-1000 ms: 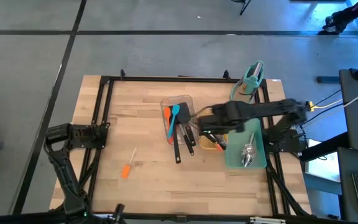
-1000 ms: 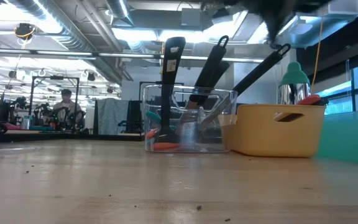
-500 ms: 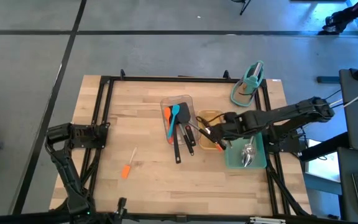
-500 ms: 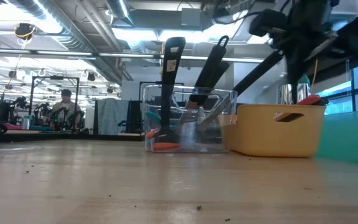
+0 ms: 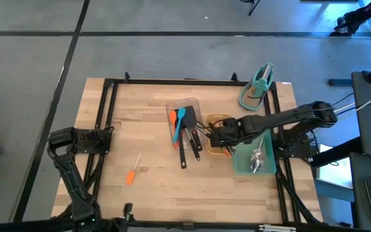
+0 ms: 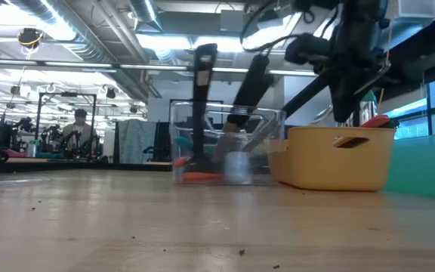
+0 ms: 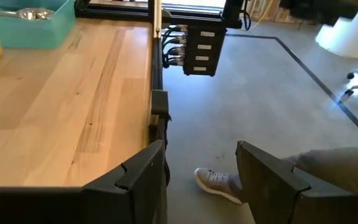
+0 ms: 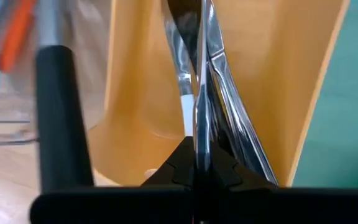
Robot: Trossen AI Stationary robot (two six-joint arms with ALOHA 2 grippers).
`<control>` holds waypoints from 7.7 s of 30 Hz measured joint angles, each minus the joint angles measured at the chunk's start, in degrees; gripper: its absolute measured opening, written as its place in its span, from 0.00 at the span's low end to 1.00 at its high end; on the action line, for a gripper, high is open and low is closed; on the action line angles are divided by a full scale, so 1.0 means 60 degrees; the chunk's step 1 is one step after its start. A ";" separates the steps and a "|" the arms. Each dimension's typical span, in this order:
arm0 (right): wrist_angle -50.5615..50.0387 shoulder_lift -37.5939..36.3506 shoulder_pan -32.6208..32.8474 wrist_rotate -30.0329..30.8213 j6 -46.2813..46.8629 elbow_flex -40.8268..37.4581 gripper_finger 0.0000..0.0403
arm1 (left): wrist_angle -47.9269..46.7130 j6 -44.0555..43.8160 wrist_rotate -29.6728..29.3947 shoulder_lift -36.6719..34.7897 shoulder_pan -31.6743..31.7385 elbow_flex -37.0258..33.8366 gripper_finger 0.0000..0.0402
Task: Pick & Place Kitchen Items
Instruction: Put the silver table knife into the yellow bin, then put the orange spatula into the transparent bin
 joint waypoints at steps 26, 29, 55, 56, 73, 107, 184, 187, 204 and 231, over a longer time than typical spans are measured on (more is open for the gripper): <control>0.1022 0.1105 -0.0376 -0.0854 -0.0446 0.0000 0.07 | 0.0006 -0.0516 -0.0284 -0.0004 -0.0430 -0.0004 0.49; 0.1015 0.1105 -0.0376 -0.0885 -0.0438 0.0000 0.15 | 0.0004 -0.0524 -0.0285 -0.0004 -0.0427 -0.0004 0.49; -0.1504 0.1018 0.0887 0.1055 -0.2542 0.6413 0.29 | -0.0055 -0.0580 -0.0221 -0.0004 -0.0430 -0.0004 0.49; -0.0977 0.1018 0.1126 0.1280 -0.2885 0.6541 0.30 | -0.0051 -0.0625 -0.0097 -0.0004 -0.0430 -0.0004 0.49; 0.3870 0.3358 0.5864 0.5201 -0.5507 0.6615 0.30 | 0.2796 0.0777 0.0598 0.1237 -0.0205 -0.0004 0.49; 1.3239 0.7638 0.7285 0.5223 -1.2317 0.6612 0.30 | -0.8497 -1.3826 -0.3201 0.2739 -0.1192 -0.0017 0.30; 1.0733 0.7589 0.6758 0.5090 -1.0422 0.6612 0.30 | -0.3868 -0.9239 0.2166 -0.1144 0.2594 -0.5204 0.03; 1.0465 0.7592 0.6660 0.4849 -1.0375 0.6612 0.30 | -0.2719 -0.8631 0.2526 -0.1122 0.2594 -0.5156 0.02; 0.7729 0.7586 0.6232 0.5193 -0.7546 0.6615 0.30 | 0.1123 -0.6139 0.2539 -0.0277 0.3488 -0.5178 0.00; 0.6524 0.7586 0.6045 0.4935 -0.7287 0.6615 0.30 | 0.4776 0.2705 0.0896 -0.0426 0.2826 -0.5202 0.42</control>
